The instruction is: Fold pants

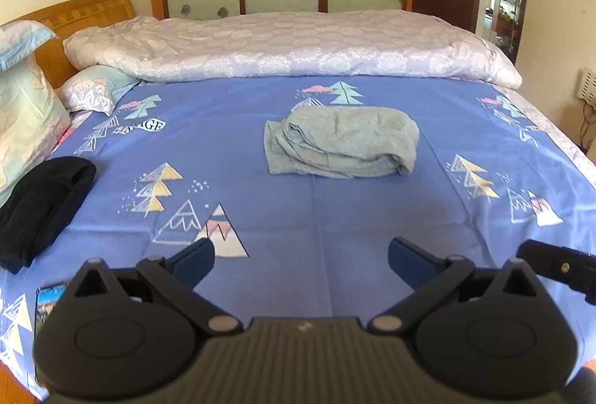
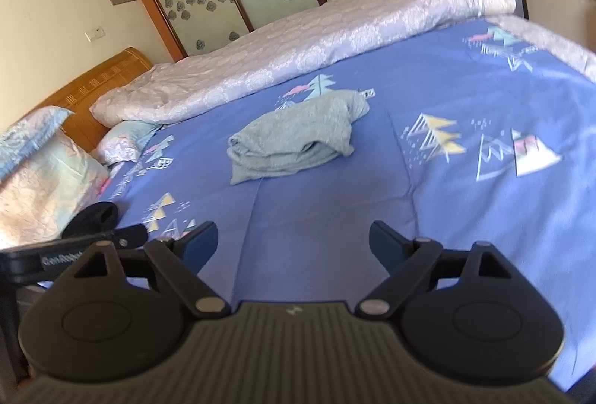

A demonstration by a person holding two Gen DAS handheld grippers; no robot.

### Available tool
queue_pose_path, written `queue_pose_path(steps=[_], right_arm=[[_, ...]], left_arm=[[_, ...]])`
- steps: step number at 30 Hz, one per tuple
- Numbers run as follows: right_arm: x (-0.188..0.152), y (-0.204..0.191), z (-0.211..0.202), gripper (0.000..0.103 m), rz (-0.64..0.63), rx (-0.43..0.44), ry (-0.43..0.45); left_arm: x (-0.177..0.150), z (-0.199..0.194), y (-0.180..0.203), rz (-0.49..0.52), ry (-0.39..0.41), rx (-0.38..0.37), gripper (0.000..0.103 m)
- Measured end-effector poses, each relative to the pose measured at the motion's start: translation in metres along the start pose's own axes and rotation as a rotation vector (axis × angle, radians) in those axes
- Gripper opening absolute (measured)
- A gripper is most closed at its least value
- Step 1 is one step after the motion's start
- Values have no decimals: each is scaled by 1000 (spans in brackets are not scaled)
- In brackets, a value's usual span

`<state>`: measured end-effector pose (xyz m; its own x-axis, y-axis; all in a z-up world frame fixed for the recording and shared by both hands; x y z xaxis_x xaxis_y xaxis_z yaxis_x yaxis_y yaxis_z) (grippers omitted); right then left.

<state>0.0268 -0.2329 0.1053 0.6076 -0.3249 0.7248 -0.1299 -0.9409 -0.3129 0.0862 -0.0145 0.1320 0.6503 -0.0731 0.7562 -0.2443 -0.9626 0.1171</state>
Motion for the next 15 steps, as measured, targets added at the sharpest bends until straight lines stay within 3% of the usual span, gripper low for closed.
queue_pose_path(steps=[2, 10, 15], right_arm=[[-4, -2, -5, 100, 8, 26, -7], [-18, -19, -20, 103, -65, 45, 8], [-24, -18, -17, 103, -49, 46, -17]], left_arm=[[-5, -4, 4, -2, -7, -4, 103], [-19, -3, 11, -29, -57, -21, 103], [-27, -1, 13, -16, -59, 13, 103]])
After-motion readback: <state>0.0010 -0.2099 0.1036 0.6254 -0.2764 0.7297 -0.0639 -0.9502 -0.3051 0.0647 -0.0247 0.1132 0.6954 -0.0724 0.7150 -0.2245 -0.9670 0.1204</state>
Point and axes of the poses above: each gripper's, at about its wrist camera, not at the fingertips, and z roughly the way its jaws point, y to its right, x to its top, the point moved 3 cm from there along z, roughly the way its jaws point, and after that the axes turned 12 degrees about -x, right-handed, at the moved point
